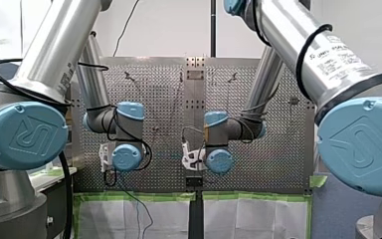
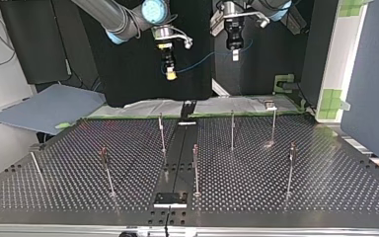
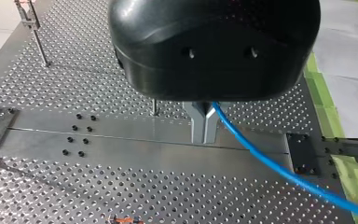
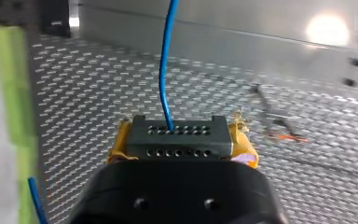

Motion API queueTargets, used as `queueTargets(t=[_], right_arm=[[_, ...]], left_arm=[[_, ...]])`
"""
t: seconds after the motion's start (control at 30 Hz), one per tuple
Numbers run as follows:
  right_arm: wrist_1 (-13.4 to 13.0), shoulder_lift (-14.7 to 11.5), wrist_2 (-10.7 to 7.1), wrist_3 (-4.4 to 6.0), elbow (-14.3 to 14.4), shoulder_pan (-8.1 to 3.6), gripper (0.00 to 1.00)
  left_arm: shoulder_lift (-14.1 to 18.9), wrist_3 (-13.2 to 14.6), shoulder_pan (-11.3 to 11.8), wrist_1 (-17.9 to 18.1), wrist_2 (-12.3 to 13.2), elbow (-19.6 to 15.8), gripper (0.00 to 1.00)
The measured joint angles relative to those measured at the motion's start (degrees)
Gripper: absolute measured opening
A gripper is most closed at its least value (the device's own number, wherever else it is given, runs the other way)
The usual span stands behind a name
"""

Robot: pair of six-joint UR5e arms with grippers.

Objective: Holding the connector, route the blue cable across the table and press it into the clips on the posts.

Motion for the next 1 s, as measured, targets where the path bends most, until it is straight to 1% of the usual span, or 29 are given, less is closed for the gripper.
queueTargets(t=[0.13,0.23,0.4,0.47,0.53,0.6,0.67,0.73,0.87,1.0], right_arm=[[2.13,2.07,0.06,0.00,-0.04,0.01,0.00],[3.69,2.87,0.07,0.00,-0.06,0.02,0.00],[6.03,3.17,0.07,0.00,-0.07,0.02,0.00],[7.00,2.93,-0.19,0.27,-0.35,0.06,0.00],[7.99,2.22,-0.93,0.99,-1.08,0.25,0.00],[8.93,1.37,-1.78,1.85,-1.92,0.82,0.00],[9.97,0.36,-2.79,2.85,-2.93,1.58,0.00],[11.07,-0.71,-3.87,3.94,-4.00,2.01,0.00],[12.97,-2.62,-5.77,5.84,-5.91,2.10,0.00],[14.80,-4.44,-7.59,7.66,-7.73,1.91,0.00]], left_arm=[[0.01,0.00,0.01,0.00,-0.01,-0.03,0.00],[0.02,0.00,0.01,-0.01,-0.01,-0.04,0.00],[-0.08,0.13,0.07,0.14,0.13,-0.21,0.00],[-0.07,0.45,0.12,0.59,0.57,-0.35,0.00],[0.06,0.76,0.08,1.27,1.21,-0.18,0.00],[0.62,1.11,-0.04,1.31,1.61,0.35,0.00],[1.35,1.30,0.04,0.84,1.77,0.73,0.00],[2.39,1.37,0.24,-0.06,1.71,1.09,0.00],[4.39,1.35,0.78,-1.98,0.57,2.00,0.00],[6.35,1.54,1.41,-3.92,-1.20,3.37,0.00]])
